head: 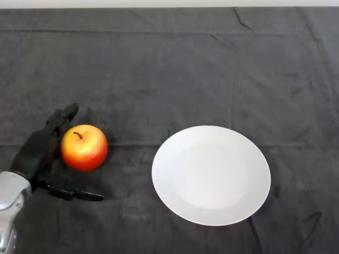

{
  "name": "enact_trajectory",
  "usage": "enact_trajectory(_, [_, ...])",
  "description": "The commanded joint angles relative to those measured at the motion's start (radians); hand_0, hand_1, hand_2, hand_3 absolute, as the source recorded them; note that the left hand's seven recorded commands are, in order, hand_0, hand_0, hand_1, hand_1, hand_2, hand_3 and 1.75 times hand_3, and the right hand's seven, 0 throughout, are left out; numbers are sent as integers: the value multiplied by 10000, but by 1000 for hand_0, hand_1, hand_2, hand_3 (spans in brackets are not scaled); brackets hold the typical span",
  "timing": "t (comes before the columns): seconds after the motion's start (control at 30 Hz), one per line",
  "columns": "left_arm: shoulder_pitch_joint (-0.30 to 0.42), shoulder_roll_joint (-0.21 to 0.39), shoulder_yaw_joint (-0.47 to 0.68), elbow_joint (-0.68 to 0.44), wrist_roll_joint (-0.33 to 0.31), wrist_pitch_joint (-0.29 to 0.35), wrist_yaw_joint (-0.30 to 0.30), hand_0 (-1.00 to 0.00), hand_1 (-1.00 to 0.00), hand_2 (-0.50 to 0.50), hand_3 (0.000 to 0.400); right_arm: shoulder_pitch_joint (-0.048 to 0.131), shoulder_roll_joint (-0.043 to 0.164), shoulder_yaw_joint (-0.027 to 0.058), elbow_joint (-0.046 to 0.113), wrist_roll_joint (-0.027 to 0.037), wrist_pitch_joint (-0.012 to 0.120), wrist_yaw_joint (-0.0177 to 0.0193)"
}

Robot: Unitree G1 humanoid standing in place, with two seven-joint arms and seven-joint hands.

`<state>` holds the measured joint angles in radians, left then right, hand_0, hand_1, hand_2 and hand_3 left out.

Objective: Move the apple to the plate

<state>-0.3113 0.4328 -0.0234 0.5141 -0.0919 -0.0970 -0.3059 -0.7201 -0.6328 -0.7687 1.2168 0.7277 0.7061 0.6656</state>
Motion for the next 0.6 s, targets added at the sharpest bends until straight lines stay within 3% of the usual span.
enact_trajectory(0.03, [-133,68,-253,-314,-13,258,-165,-1000,-369,-316,400,-17,-162,-89,-271,175,7,-76])
enact_trajectory(0.07, [-134,87,-256,-331,-14,276,-188,-1000,-522,-239,400,-16,-161,-89,-272,176,7,-76])
enact_trajectory(0.17, [-138,142,-260,-366,-4,298,-245,-1000,-776,-112,400,-15,-160,-89,-275,178,8,-79])
enact_trajectory(0.2, [-144,155,-262,-375,4,300,-255,-1000,-816,-92,400,-15,-160,-89,-276,179,8,-80])
enact_trajectory(0.6, [-297,113,-327,-1211,163,685,24,-1000,-898,-51,400,-10,-155,-88,-288,186,10,-88])
